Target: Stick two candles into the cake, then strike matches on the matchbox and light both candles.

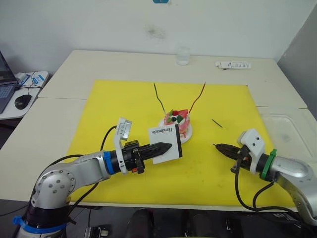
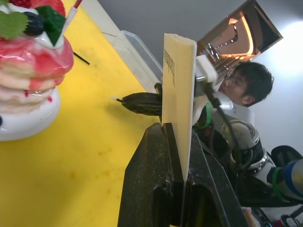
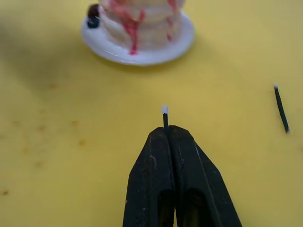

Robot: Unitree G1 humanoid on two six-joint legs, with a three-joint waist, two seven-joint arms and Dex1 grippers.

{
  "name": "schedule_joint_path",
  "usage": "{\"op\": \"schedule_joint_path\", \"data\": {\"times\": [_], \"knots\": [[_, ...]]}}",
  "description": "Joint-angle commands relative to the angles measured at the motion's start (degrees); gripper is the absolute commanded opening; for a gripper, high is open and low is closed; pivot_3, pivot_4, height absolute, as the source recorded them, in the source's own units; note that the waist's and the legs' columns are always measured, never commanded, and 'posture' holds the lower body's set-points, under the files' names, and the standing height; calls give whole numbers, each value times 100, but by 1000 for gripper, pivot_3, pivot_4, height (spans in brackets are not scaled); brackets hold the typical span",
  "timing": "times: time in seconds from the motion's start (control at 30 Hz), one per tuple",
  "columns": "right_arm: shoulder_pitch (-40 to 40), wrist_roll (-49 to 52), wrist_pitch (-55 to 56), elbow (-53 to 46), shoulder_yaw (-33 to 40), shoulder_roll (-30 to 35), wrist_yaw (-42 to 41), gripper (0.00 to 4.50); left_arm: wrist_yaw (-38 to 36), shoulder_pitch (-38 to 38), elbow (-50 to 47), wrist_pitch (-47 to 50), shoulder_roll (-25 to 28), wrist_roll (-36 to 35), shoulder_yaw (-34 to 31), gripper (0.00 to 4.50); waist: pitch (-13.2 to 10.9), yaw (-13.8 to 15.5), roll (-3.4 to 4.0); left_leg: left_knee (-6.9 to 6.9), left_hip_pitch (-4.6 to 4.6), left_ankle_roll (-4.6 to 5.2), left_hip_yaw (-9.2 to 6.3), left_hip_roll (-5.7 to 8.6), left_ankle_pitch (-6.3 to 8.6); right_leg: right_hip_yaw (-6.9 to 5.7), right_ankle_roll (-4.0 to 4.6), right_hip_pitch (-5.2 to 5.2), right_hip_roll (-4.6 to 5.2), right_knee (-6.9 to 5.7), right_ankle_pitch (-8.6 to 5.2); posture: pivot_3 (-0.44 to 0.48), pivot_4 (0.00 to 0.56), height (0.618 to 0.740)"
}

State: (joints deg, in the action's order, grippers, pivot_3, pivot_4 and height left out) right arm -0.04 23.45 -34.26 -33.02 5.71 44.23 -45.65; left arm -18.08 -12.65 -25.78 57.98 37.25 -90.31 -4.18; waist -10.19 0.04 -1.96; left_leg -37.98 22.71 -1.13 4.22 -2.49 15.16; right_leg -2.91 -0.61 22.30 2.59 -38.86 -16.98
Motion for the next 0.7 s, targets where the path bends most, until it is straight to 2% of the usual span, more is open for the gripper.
{"op": "schedule_joint_path", "data": {"times": [0.03, 0.27, 0.7], "knots": [[-329, 401, 284, -234, 295, 337, -630, 19, -98, -253, 198, 183, 37, -200, 122, 0, 0, -2, 0, 0, 0, 0, 0, 0, 0, 0, 0, 0, 0, 0, 0, 0, 150, 740], [-1179, 710, 305, -123, 123, 461, -908, 19, -508, -693, 601, 462, 126, 237, 271, 0, 0, -2, -1, 0, 0, -1, -5, -2, -1, -1, 5, 0, -8, 1, 2, 0, 150, 740], [-976, 467, 835, -131, -43, 360, -938, 19, -905, -852, 597, 414, -68, 1140, 258, 0, 0, -1, -1, -1, 6, -23, -6, -3, -13, -1, 19, 1, -7, 10, 10, 0, 150, 740]]}}
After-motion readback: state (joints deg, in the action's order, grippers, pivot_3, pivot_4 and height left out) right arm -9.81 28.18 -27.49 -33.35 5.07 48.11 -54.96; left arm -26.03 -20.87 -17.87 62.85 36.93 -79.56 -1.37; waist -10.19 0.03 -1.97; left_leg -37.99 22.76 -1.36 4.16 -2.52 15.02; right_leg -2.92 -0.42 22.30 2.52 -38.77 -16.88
